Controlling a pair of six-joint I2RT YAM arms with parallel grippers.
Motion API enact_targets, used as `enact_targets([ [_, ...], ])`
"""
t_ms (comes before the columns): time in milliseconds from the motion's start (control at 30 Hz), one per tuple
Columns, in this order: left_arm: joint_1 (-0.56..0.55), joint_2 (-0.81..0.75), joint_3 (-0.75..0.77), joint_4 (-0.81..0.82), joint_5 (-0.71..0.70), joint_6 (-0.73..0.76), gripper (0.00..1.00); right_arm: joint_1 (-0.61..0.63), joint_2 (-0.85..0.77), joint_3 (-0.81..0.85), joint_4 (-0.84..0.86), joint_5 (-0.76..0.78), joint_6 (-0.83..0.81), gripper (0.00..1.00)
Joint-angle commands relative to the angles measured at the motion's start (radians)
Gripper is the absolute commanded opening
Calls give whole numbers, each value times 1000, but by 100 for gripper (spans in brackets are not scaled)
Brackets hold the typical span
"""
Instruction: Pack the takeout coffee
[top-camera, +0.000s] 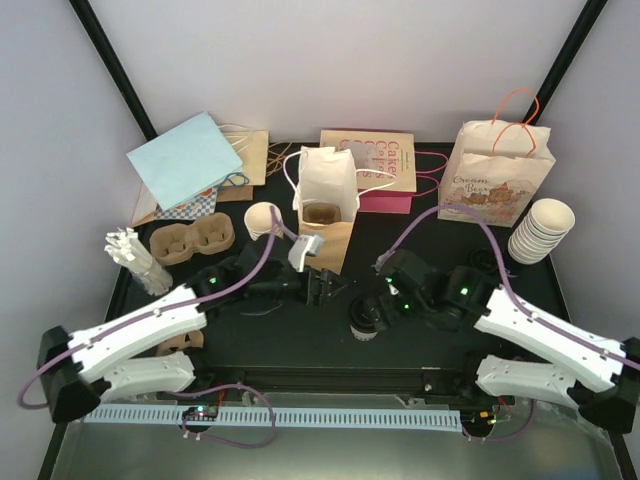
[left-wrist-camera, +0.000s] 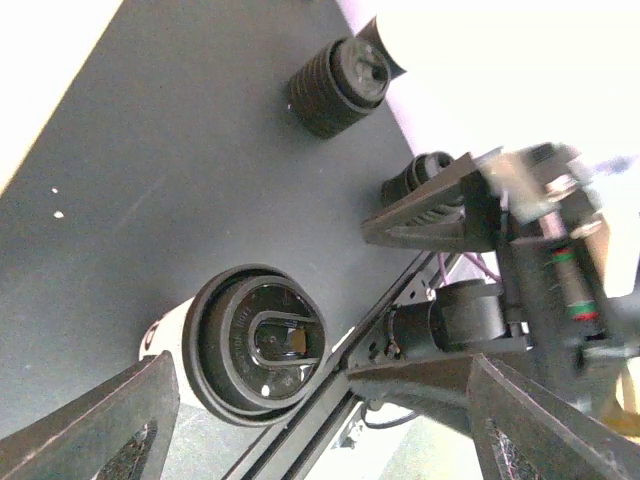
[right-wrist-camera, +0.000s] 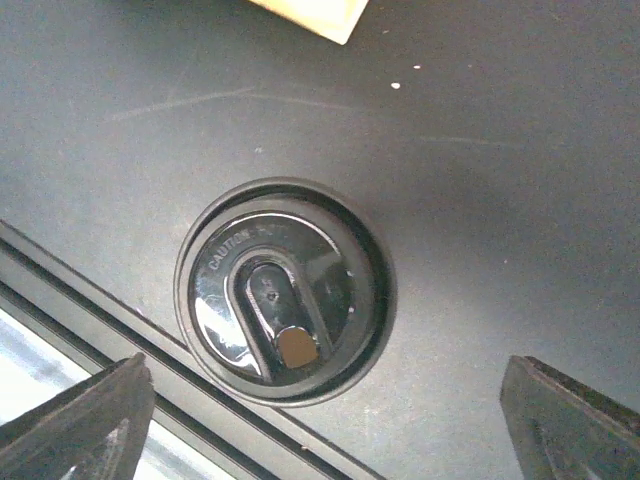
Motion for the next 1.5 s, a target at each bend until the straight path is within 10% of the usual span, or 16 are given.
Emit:
enact_targets([
  [0, -4, -134, -19, -135, -99, 22, 82, 89, 80, 57, -26, 107, 15, 99],
  [233, 25, -333, -72, -277, -236, 30, 99, 135, 189, 83, -19, 120, 18, 100],
  [1467, 89, -365, -102, -335, -226, 47, 99, 159, 330, 98, 8, 96, -4, 84],
])
